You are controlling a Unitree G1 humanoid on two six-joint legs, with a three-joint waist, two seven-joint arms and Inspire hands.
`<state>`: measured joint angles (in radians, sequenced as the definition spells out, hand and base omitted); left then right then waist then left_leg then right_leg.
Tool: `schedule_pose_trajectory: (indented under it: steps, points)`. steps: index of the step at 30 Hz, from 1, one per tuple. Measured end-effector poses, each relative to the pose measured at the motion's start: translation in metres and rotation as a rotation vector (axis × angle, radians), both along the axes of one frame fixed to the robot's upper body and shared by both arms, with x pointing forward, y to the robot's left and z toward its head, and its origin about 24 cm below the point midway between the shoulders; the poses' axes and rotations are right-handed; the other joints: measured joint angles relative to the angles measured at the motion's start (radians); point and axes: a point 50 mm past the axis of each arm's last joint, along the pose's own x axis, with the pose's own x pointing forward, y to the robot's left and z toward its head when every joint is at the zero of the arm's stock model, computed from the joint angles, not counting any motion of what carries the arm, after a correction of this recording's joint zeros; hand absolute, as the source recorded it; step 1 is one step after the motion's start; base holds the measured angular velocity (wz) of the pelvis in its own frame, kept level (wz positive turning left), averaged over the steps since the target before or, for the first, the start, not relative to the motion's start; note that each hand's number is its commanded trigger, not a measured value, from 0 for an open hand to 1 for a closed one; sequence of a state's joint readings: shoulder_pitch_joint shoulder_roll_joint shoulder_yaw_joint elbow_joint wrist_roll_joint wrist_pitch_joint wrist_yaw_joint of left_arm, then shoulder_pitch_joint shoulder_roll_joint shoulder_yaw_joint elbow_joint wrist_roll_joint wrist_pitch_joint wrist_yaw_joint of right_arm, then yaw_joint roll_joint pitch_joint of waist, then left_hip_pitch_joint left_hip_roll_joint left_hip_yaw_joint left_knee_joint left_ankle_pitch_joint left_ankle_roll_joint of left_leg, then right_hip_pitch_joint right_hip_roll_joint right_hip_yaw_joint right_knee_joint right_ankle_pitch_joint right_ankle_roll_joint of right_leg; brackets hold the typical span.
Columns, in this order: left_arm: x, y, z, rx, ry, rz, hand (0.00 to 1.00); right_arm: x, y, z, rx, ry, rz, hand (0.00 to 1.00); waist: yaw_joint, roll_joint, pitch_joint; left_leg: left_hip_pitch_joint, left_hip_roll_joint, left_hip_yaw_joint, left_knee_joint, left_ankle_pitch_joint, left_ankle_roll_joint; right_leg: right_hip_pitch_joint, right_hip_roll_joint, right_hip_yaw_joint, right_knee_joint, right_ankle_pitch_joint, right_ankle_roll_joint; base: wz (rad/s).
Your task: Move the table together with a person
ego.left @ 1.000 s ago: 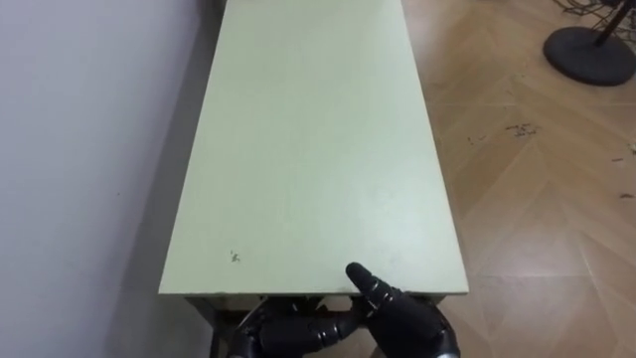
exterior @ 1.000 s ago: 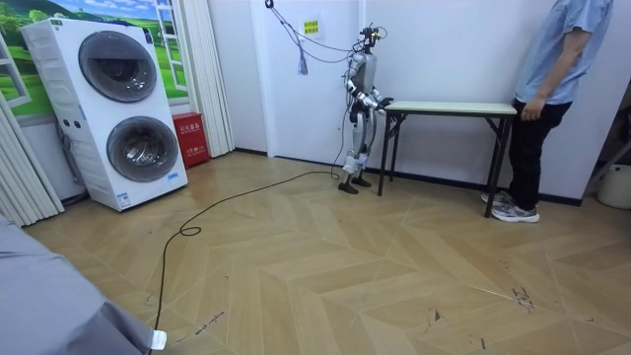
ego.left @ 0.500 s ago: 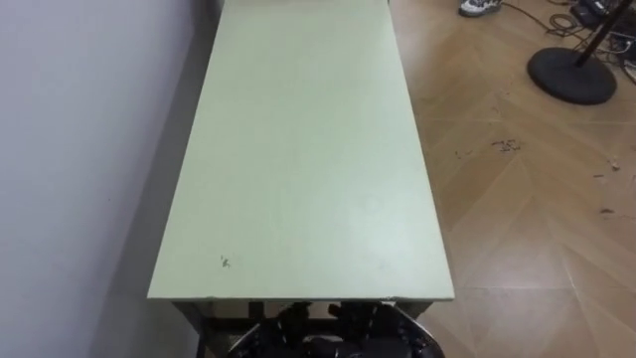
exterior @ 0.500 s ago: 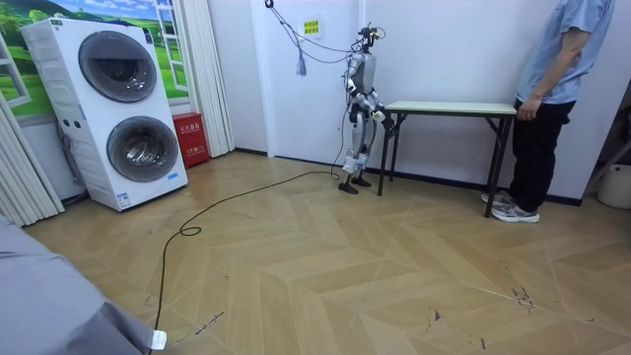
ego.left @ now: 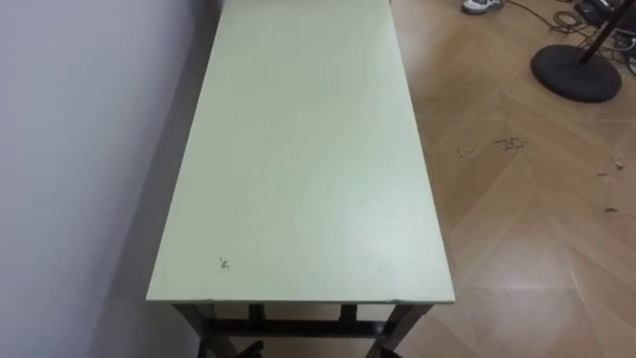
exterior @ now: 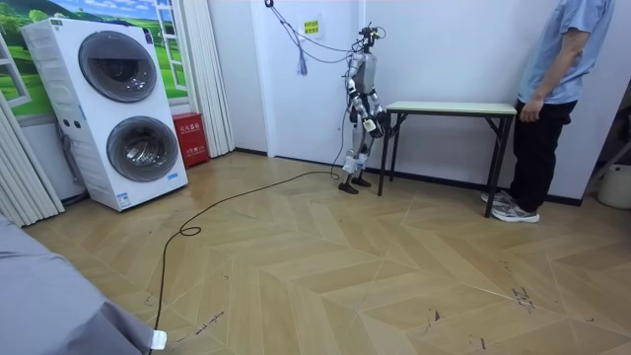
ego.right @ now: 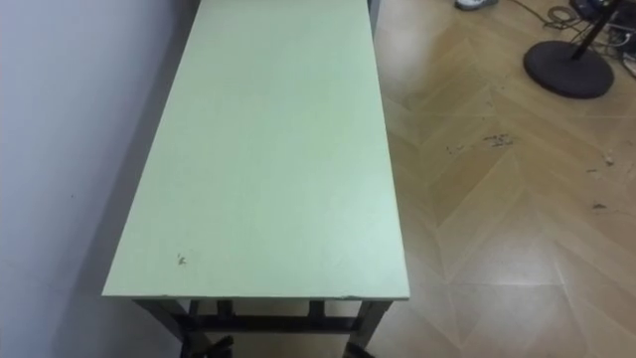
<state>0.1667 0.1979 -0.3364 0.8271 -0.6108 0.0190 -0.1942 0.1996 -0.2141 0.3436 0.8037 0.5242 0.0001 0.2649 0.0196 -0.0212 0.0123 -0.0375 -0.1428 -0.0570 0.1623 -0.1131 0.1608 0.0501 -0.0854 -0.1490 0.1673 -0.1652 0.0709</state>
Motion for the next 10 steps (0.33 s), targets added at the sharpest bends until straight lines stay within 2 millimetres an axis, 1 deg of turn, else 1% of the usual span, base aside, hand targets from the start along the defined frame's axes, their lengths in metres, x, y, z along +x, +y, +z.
schedule_pose_trajectory:
  steps: [2,3,5,7,8,10]
  points:
    - [-0.014,0.013,-0.007,0.081,0.065,0.04,0.0,-0.012,-0.012,-0.007,-0.053,0.063,-0.085,0.0,-0.001,0.0,-0.0003,0.005,0.002,0.0,0.0,-0.003,-0.002,0.002,0.002,0.0,0.0,-0.001,-0.001,0.0]
    - [-0.019,0.017,-0.008,0.1,0.085,0.057,0.0,-0.016,-0.014,-0.009,-0.064,0.083,-0.106,0.0,-0.001,-0.001,-0.0002,0.007,0.003,0.0,-0.002,-0.003,-0.002,0.003,0.003,0.0,0.0,-0.001,-0.001,0.0]
    - [-0.04,0.029,-0.013,0.181,0.155,0.117,0.0,-0.037,-0.025,-0.015,-0.113,0.168,-0.189,0.0,-0.001,-0.002,-0.0021,0.018,0.005,0.0,-0.012,-0.004,-0.003,0.009,0.005,-0.004,0.0,-0.001,-0.001,0.0]
    - [-0.05,0.035,-0.015,0.222,0.191,0.188,0.0,-0.051,-0.031,-0.019,-0.135,0.224,-0.244,0.0,0.002,-0.006,0.0012,0.023,0.006,0.0,-0.015,-0.005,-0.003,0.017,0.006,-0.003,-0.004,-0.001,-0.001,0.0]
    - [-0.057,0.039,-0.016,0.254,0.209,0.223,0.0,-0.056,-0.03,-0.021,-0.129,0.242,-0.3,0.0,0.009,-0.011,0.0005,0.024,0.006,0.0,-0.016,-0.006,-0.005,0.019,0.007,-0.002,-0.01,-0.001,-0.002,0.0]
    - [-0.059,0.045,-0.015,0.313,0.226,0.238,0.0,-0.06,-0.028,-0.023,-0.135,0.265,-0.324,0.0,0.011,-0.014,-0.0021,0.03,0.007,0.0,-0.017,-0.008,-0.008,0.023,0.009,0.0,-0.016,-0.001,-0.003,-0.03]
